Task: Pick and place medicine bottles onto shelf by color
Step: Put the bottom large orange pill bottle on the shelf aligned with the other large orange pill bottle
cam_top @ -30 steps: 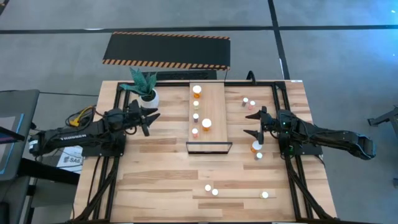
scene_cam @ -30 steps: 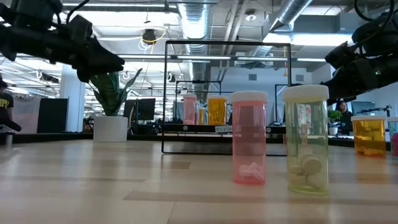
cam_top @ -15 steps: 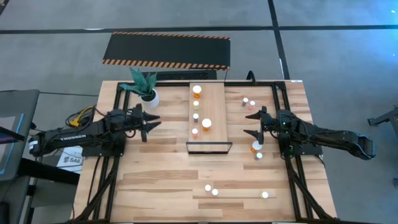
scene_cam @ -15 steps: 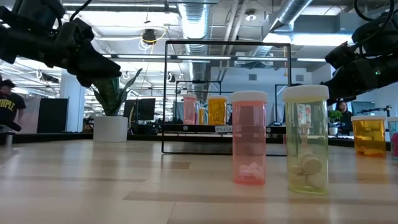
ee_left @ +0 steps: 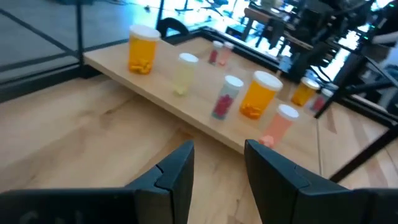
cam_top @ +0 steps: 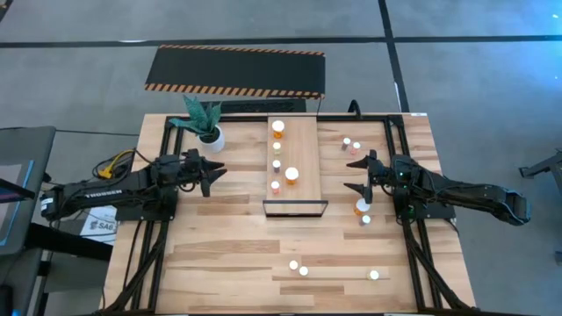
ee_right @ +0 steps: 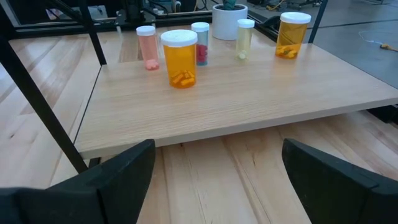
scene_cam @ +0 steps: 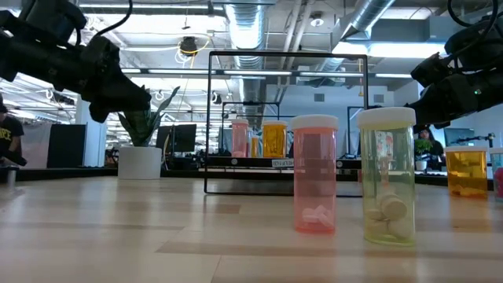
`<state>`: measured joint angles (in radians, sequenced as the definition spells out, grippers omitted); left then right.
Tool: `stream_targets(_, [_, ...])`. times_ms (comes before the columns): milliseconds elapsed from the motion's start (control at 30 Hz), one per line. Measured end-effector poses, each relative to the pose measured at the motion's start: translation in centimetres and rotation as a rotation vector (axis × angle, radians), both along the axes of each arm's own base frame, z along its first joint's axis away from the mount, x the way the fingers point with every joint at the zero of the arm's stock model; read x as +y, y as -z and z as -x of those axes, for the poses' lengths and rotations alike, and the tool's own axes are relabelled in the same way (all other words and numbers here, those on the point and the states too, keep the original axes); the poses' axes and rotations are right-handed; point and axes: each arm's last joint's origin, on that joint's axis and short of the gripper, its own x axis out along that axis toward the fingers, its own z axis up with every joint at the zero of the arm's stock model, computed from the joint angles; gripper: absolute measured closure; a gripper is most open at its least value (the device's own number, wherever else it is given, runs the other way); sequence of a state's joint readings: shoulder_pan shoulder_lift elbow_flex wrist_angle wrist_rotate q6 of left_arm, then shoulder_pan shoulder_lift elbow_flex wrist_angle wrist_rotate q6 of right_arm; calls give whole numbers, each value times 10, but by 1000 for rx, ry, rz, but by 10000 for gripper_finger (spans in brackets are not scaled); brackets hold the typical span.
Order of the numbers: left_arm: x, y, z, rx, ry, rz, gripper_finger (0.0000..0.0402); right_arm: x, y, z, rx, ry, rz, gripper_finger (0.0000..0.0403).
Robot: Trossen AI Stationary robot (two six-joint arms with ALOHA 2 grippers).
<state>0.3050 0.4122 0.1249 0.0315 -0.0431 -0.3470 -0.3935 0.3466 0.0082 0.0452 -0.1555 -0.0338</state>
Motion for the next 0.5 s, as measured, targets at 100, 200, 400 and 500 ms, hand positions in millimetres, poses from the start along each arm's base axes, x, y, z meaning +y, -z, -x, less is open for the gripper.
stream_targets(100, [1,1,1,12,-23,-1,274,0,0,0,0,0,0,29])
stream_targets(200, [0,4,1,42,-26,7,274,0,0,0,0,0,0,29])
stream_targets(400, [0,12,4,130,-28,33,274,0,0,0,0,0,0,29])
stream_targets(500, [-1,18,7,190,-28,51,274,0,0,0,0,0,0,29])
